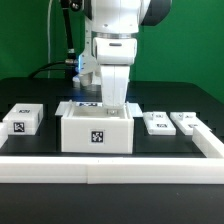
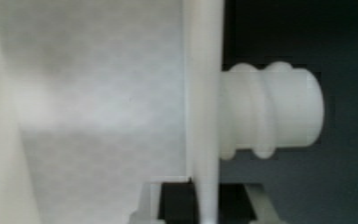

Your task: Assemble cabinet

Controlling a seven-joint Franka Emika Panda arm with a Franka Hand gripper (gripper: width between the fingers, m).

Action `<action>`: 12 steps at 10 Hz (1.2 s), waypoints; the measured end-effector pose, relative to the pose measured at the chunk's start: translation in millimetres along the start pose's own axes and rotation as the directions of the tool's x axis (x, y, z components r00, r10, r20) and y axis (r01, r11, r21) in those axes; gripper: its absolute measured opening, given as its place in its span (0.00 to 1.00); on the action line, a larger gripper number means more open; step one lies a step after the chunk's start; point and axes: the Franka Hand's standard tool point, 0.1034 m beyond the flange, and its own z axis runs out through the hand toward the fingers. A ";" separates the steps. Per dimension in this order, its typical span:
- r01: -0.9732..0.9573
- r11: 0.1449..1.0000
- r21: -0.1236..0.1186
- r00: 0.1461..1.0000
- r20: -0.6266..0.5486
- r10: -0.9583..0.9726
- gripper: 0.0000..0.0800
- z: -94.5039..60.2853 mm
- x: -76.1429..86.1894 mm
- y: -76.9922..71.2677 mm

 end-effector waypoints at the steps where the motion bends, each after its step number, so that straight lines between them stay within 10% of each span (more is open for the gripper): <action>1: 0.000 1.000 -0.002 1.000 0.000 0.000 0.05 -0.1 0.0 0.3; 12: 0.074 0.997 -0.039 0.997 0.010 -0.074 0.05 -3.0 34.9 50.0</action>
Offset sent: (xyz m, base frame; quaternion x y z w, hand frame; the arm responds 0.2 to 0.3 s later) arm 0.0000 0.0000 0.0000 0.0000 0.0000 0.0000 1.0000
